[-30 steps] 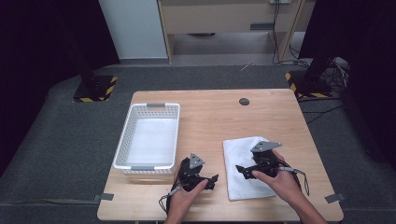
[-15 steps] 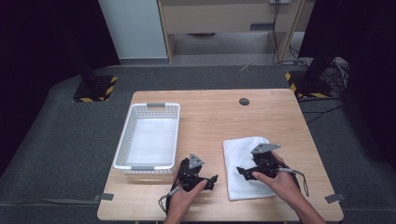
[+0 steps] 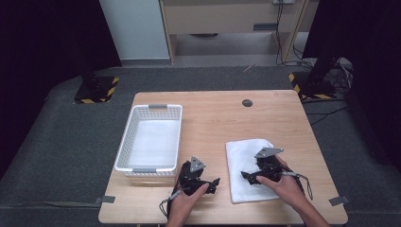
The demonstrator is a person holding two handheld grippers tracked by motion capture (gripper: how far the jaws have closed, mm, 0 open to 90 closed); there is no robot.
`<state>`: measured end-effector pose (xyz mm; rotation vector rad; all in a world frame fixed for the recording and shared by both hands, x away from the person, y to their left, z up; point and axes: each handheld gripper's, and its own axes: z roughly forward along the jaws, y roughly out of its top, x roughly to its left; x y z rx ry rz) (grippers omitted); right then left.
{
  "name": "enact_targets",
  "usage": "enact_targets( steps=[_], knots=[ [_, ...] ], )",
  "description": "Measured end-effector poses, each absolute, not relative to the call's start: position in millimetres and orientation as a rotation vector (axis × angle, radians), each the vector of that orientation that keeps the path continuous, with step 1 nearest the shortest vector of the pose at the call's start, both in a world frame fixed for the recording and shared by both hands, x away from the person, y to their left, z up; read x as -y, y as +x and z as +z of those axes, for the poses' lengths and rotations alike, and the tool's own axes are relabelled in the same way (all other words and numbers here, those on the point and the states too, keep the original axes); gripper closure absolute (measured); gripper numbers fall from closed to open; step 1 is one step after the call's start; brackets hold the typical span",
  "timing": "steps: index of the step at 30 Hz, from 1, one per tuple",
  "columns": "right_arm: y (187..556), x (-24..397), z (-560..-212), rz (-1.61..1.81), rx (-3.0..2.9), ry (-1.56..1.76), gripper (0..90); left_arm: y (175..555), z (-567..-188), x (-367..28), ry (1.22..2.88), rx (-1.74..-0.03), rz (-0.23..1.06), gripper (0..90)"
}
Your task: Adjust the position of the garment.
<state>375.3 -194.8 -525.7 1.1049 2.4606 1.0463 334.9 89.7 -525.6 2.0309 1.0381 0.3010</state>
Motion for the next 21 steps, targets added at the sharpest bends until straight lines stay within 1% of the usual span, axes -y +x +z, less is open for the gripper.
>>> enact_targets(
  steps=[8, 21],
  knots=[
    [373, 201, -535, 1.069, -2.442, 1.114, 6.6, 334, -525, -88, 2.036, -1.031, 0.301, 4.8],
    [362, 188, -537, 1.018, -2.387, 1.133, 6.1, 333, -523, -87, 2.043, -1.030, 0.313, 4.7]
  ],
)
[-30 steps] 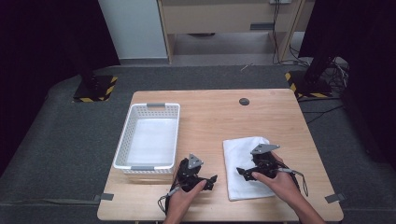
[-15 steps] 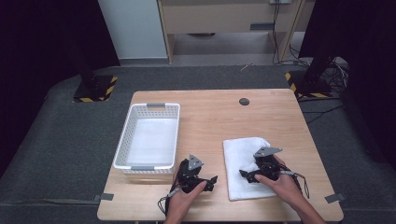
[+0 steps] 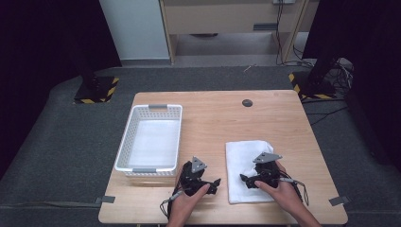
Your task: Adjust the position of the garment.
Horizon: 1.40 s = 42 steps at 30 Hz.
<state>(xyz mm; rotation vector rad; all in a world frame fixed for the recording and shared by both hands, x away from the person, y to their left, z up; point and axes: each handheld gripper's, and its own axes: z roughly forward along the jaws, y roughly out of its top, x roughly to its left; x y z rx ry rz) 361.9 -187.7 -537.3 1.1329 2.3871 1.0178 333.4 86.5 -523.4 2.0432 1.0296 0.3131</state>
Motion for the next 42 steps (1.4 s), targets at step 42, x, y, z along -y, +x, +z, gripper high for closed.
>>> enact_targets(
  steps=[42],
  knots=[
    [343, 153, -539, 1.035, -2.380, 1.110, 5.6, 333, -522, -88, 2.044, -1.042, 0.330, 4.8]
  ],
)
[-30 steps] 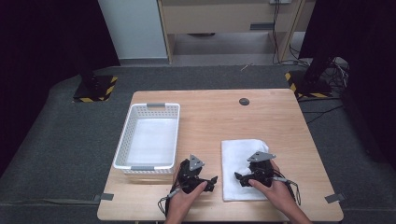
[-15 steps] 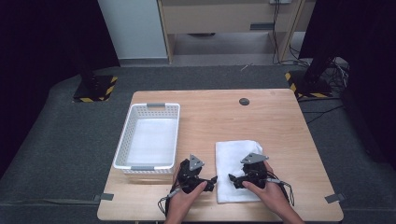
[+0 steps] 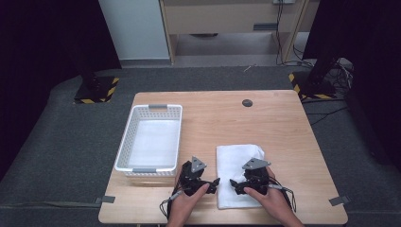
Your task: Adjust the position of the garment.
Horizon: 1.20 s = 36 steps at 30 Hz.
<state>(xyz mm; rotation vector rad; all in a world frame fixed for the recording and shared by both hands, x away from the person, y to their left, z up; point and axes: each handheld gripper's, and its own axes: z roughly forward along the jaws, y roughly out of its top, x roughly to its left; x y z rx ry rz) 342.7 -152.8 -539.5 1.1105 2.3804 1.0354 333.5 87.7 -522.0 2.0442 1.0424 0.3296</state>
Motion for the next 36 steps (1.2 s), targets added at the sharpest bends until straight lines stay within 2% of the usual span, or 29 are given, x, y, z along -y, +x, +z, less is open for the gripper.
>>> enact_targets(
  steps=[29, 36],
  knots=[
    [339, 151, -538, 1.067, -2.407, 1.106, 3.4, 334, -512, -79, 2.077, -1.052, 0.303, 5.2],
    [338, 162, -520, 1.100, -2.403, 1.126, 3.6, 338, -493, -83, 2.035, -1.056, 0.301, 6.1]
  ],
)
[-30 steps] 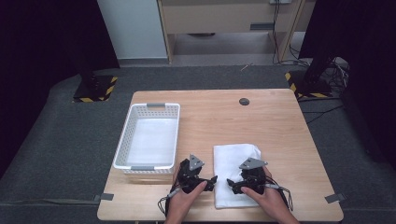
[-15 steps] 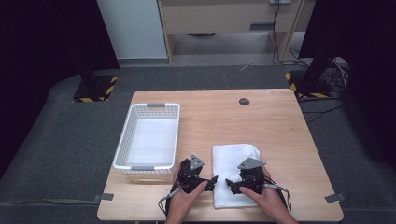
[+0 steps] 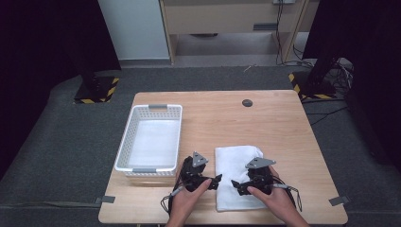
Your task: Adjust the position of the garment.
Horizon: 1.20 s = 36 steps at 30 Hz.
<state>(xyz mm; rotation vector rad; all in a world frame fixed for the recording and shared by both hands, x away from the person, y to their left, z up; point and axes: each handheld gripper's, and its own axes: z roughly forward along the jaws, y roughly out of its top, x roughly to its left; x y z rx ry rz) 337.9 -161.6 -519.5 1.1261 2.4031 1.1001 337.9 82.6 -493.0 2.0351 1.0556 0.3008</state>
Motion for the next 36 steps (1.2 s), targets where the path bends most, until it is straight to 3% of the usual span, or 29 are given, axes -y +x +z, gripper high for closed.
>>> enact_targets(
  steps=[9, 36],
  knots=[
    [331, 181, -500, 1.093, -2.443, 1.079, 3.8, 349, -478, -68, 2.117, -1.007, 0.305, 4.7],
    [307, 207, -502, 1.091, -2.475, 1.038, 5.7, 389, -465, -50, 2.172, -0.992, 0.339, 4.8]
  ],
)
